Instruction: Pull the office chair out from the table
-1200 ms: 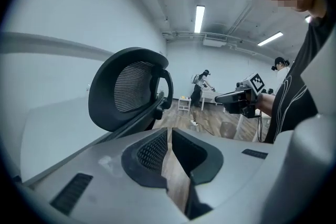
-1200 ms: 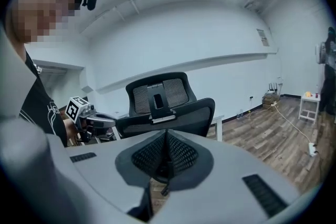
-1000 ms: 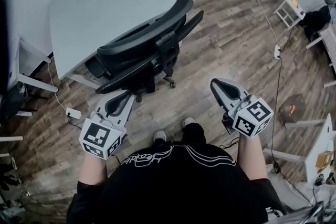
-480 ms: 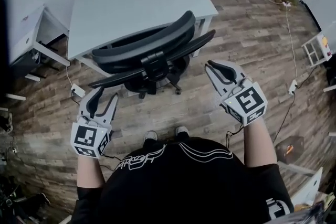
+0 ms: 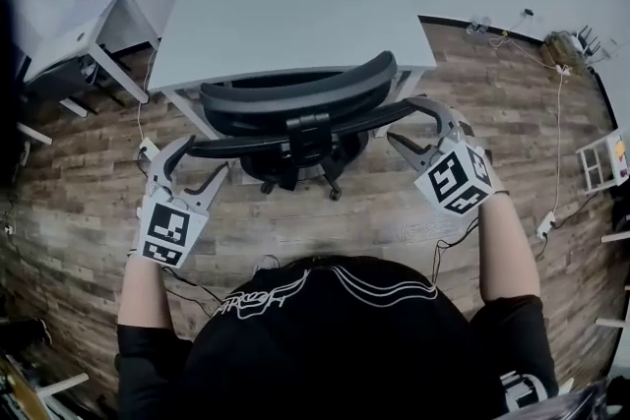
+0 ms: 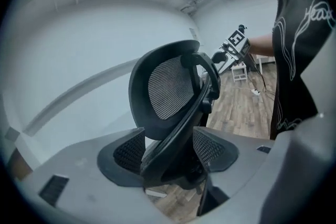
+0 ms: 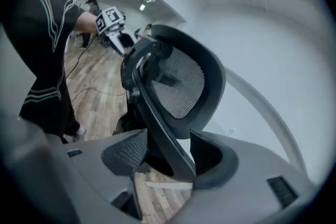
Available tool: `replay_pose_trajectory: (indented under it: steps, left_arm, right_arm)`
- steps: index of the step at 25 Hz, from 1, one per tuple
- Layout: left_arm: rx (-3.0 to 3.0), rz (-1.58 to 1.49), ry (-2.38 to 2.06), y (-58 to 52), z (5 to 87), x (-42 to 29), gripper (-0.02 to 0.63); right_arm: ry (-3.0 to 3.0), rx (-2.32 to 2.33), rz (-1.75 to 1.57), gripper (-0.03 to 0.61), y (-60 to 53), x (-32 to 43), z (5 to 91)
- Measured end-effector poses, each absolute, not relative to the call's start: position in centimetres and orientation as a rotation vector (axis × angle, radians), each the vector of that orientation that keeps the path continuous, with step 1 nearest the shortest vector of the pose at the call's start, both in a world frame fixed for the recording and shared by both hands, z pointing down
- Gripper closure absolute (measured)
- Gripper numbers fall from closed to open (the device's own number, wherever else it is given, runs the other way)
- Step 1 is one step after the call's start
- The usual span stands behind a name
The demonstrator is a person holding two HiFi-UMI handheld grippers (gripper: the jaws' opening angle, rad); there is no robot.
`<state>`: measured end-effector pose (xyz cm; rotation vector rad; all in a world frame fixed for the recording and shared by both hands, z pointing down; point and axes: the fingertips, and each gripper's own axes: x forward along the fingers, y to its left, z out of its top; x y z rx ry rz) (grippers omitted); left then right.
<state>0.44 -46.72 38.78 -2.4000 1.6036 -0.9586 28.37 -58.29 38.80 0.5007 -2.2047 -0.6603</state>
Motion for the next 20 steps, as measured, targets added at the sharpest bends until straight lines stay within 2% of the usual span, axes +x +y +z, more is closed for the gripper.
replay_pose_trajectory:
  steps: [8,16,20]
  left_arm:
    - [-2.281,-1.327,1.318,-48.4,42.7,0.1,0.35]
    - [-2.134,-1.592,1.1,-49.1,45.4,-1.0,0.353]
    - [-2.056,-1.649,1.059,-49.3,45.8,-1.3,0.418]
  right_arm:
    - [-1.93,0.393,-0.81,0.319,-61.8,29.4,42.9]
    - [-1.936,0.419,-0.829,0.321,-63.1,29.3,43.5]
    - [-1.924,0.38,-0.82,0.326,-63.1,29.3,43.6]
